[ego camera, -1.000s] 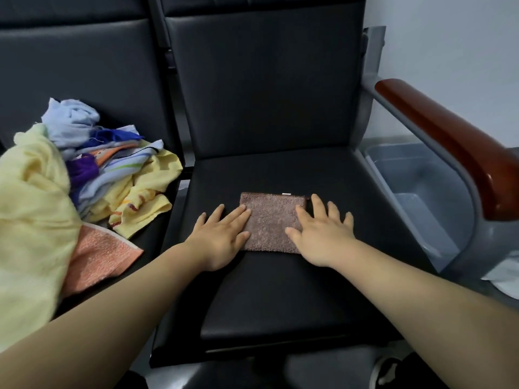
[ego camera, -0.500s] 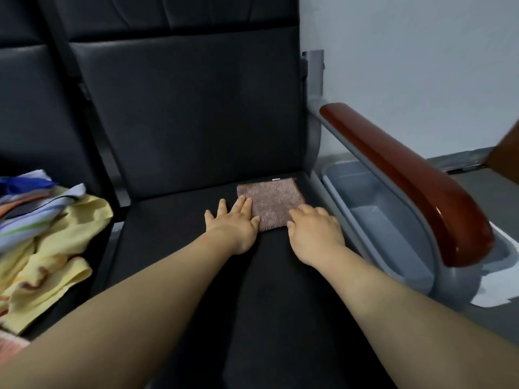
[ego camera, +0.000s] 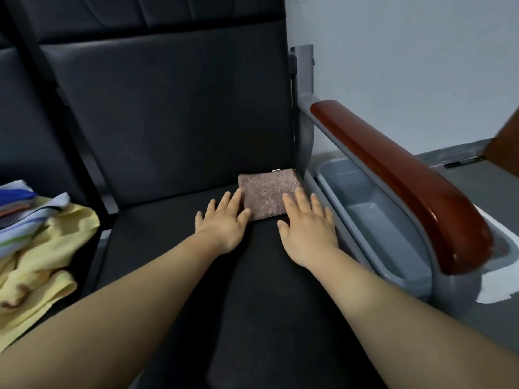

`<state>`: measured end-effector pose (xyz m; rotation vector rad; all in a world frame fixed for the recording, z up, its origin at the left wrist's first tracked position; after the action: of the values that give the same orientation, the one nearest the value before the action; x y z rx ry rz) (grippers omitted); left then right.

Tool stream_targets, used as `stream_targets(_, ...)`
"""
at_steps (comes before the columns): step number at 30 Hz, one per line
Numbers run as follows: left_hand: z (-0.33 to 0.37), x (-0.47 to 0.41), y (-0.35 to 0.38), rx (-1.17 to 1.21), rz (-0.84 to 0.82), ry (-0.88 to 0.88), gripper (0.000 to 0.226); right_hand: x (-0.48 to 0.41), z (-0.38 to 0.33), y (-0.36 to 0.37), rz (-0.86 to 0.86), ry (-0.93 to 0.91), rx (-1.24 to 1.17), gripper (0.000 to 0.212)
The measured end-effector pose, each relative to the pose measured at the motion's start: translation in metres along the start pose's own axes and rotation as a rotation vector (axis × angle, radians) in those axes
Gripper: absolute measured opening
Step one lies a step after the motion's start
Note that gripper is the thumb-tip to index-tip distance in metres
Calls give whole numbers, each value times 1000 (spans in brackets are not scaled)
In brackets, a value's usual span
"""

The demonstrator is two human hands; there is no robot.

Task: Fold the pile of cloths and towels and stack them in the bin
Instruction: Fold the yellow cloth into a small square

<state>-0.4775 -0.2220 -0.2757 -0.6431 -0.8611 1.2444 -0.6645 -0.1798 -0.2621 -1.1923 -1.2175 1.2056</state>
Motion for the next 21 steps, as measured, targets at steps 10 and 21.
stream_targets(10, -159, 192, -137, -6, 250, -136, 52, 106, -200, -11, -107, -490, -98, 63)
stream_targets(21, -292, 327, -289, -229, 615, -406, 58, 155, -450, -65, -183, -754, -295, 29)
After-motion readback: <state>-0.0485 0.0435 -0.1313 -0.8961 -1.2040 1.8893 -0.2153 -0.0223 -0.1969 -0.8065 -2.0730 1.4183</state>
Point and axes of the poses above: each hand's wrist, its own x-axis away from the middle knuckle, its own y-axis out of the palm, z = x × y, the point moved 8 cm from there along -x, towards the middle knuckle, and after that the axes turned 14 degrees about x, right-handed, at the moved point
